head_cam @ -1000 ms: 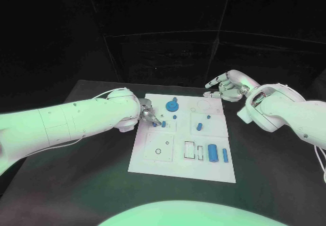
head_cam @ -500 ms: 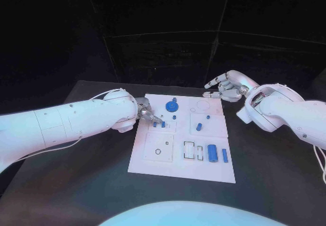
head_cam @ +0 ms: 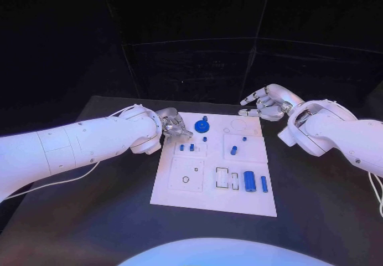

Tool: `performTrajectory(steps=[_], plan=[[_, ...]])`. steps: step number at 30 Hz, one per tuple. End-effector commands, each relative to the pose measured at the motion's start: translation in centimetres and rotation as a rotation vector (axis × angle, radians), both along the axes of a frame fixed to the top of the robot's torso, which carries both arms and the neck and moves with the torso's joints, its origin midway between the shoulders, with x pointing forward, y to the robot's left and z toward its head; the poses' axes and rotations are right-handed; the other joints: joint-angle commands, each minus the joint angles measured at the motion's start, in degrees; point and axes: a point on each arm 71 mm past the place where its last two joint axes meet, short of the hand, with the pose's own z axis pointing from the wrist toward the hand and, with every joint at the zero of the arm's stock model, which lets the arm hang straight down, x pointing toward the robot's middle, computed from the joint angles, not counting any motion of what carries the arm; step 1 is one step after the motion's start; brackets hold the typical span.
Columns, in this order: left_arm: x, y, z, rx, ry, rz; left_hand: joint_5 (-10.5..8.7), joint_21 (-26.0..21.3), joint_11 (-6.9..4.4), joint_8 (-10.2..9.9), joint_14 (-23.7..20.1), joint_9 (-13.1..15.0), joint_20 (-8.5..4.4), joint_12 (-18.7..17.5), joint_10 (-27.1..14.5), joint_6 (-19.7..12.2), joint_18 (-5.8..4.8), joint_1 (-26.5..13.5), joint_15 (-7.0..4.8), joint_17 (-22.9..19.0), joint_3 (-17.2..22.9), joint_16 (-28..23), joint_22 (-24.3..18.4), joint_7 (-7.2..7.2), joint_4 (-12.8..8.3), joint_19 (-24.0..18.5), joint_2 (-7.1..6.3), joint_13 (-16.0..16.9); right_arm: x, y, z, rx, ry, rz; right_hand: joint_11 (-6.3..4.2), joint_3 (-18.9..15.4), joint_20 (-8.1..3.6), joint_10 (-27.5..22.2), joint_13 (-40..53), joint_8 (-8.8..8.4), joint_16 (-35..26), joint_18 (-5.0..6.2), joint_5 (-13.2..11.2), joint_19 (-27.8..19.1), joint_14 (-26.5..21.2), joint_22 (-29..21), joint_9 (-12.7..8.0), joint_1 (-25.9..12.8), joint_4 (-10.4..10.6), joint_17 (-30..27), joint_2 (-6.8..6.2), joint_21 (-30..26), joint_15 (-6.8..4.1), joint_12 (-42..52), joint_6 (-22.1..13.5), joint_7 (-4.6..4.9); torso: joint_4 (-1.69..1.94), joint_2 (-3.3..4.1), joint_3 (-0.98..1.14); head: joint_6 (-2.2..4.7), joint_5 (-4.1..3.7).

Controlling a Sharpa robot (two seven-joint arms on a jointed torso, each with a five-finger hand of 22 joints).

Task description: Assemble the parts on the task board

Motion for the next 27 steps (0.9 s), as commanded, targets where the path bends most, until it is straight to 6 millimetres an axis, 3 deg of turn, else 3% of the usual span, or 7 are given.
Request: performTrajectory(steps=[1, 2, 5, 8, 11, 18, 27], plan=[[0.4, -1.5, 1.3, -0.218, -0.126, -0.088, 0.27, -2.27, 0.72, -1.55, -3.87, -2.16, 0.81, -3.56, -3.56, -1.14, 0.81, 5.20, 0.75, -4.79, 1.71, -4.86, -1.63, 0.53, -2.71, -1.01, 0.47, -3.18, 0.0, 0.1, 0.1, 0.003, 0.000, 0.006, 0.07, -0.16, -0.07, -0.42, -0.07, 0.38, -0.17, 0.46, -0.25, -0.48, 3.35, -0.05, -0.04, -0.46, -0.01, 3.80, 0.25, -0.24, -0.02, -0.16, -0.43, -0.02, -0.03, 0.01, 0.00, 0.23, -0.19], [0.5, -1.7, 1.4, -0.229, -0.146, -0.107, 0.18, -2.81, 1.02, -2.54, -5.14, -3.56, 1.28, -5.35, -4.35, -1.18, 0.75, 7.01, 1.20, -6.21, 2.70, -6.13, -1.97, 1.25, -3.65, -1.15, 0.50, -5.13, 0.0, 0.2, 0.1, 0.003, 0.000, 0.007, 0.07, -0.16, -0.07, -0.42, -0.07, 0.38, -0.17, 0.46, -0.25, -0.48, 3.35, -0.05, -0.04, -0.46, -0.01, 3.80, 0.25, -0.24, -0.02, -0.16, -0.43, -0.02, -0.06, 0.03, 0.00, 0.31, -0.22], [0.8, -2.6, 1.8, -0.226, -0.220, -0.179, 0.06, -3.26, 1.76, -4.95, -9.11, -6.68, 1.68, -9.68, -5.43, -0.41, 0.89, 11.22, 1.35, -11.44, 5.57, -11.00, -2.21, 1.15, -6.52, -1.34, -0.39, -9.62, 0.0, 0.2, 0.1, 0.004, 0.000, 0.008, 0.07, -0.16, -0.07, -0.42, -0.07, 0.38, -0.17, 0.46, -0.25, -0.48, 3.35, -0.05, -0.04, -0.46, -0.01, 3.80, 0.25, -0.24, -0.02, -0.16, -0.43, -0.02, -0.13, 0.07, 0.00, 0.48, -0.31], [1.1, -3.8, 1.8, -0.174, -0.288, -0.263, -0.20, -3.16, 1.71, -9.54, -9.44, -12.32, 1.99, -16.03, -3.16, 2.78, 0.79, 12.06, 1.21, -14.96, 8.35, -12.42, -2.03, 0.31, -8.08, -1.02, -3.17, -17.52, 0.1, 0.3, 0.1, 0.004, 0.001, 0.010, 0.08, -0.22, -0.07, -0.41, -0.06, 0.39, -0.20, 0.46, -0.21, -0.48, 3.35, -0.06, -0.04, -0.51, 0.08, 3.76, 0.30, -0.25, -0.01, -0.14, -0.44, -0.02, -0.17, 0.09, -0.07, 0.65, -0.54], [1.3, -5.0, 1.2, -0.088, -0.322, -0.348, 0.14, -1.85, 1.48, -12.12, -5.76, -15.54, 1.51, -19.28, -1.62, 5.15, 1.24, 11.77, 1.33, -13.09, 9.68, -8.47, -1.20, -0.28, -8.54, 0.63, -4.65, -22.11, 0.1, 0.5, 0.1, 0.004, 0.002, 0.013, 0.08, -0.22, -0.07, -0.41, -0.06, 0.39, -0.20, 0.46, -0.21, -0.48, 3.35, -0.06, -0.04, -0.51, 0.08, 3.76, 0.30, -0.25, -0.01, -0.14, -0.44, -0.02, -0.18, 0.10, -0.06, 0.78, -0.74], [1.4, -6.6, -0.1, 0.059, -0.328, -0.431, -0.23, 8.10, 1.25, -14.22, -0.83, -17.87, 1.14, -21.02, -0.90, 6.20, -0.47, 9.16, 0.77, -8.97, 6.86, -2.66, 7.16, -0.02, -7.48, 6.31, -7.46, -24.95, 0.1, 0.7, 0.0, 0.004, 0.003, 0.017, 0.07, -0.23, -0.07, -0.40, -0.03, 0.40, -0.18, 0.46, -0.15, -0.46, 3.35, -0.02, -0.04, -0.49, 0.11, 3.79, 0.34, -0.24, -0.01, -0.11, -0.45, -0.01, -0.07, 0.06, -0.07, 0.85, -1.06], [1.8, -7.6, -1.1, 0.199, -0.283, -0.460, -0.21, 16.42, 0.87, -15.28, 3.78, -19.43, 0.52, -22.06, 1.02, 8.48, -1.88, 10.37, 0.26, -4.18, 4.85, 2.82, 14.27, -0.24, -7.08, 10.77, -6.58, -27.00, 0.2, 0.9, 0.0, 0.004, 0.005, 0.023, 0.07, -0.24, -0.07, -0.40, -0.04, 0.41, -0.18, 0.46, -0.14, -0.47, 3.35, -0.02, -0.04, -0.48, 0.12, 3.79, 0.36, -0.24, -0.01, -0.11, -0.45, -0.02, -0.11, 0.07, -0.05, 0.75, -1.38]])
